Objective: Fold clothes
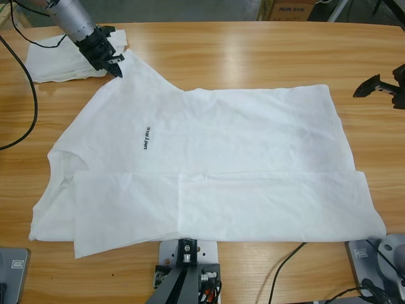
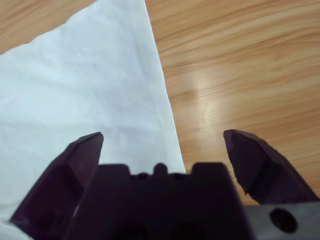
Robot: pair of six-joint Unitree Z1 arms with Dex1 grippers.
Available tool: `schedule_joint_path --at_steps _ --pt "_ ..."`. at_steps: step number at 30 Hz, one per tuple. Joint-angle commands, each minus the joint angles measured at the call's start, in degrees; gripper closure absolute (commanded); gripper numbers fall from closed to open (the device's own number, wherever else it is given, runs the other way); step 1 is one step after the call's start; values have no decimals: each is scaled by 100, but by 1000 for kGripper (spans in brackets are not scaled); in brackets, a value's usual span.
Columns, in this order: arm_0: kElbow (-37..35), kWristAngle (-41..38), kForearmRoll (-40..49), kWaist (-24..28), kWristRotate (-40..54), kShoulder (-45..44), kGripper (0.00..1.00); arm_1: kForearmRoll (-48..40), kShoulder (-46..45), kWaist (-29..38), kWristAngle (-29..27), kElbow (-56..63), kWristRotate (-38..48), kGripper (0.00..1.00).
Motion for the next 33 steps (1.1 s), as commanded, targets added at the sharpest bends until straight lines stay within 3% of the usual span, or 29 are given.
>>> schedule_joint_path --at_steps 1,2,4,6,18,33 --pt "-55 -127 77 -65 -4 124 1000 -693 747 -1223 1308 84 -809 23" --pt "-55 -166 77 -65 -15 112 1000 -867 991 -1422 1651 42 -965 53" --pt "-47 -224 82 -81 -32 93 1000 -1031 1556 -1655 2394 -158 -1324 211" --pt "-43 -252 105 -114 -32 86 1000 -1062 1991 -1668 2718 -338 -1503 317" --pt "-29 -261 172 -179 -41 45 1000 -1938 2654 -1828 3082 -359 -1802 317" --pt "-25 -261 191 -262 -94 61 1000 -1878 3229 -1861 3219 -753 -1608 359"
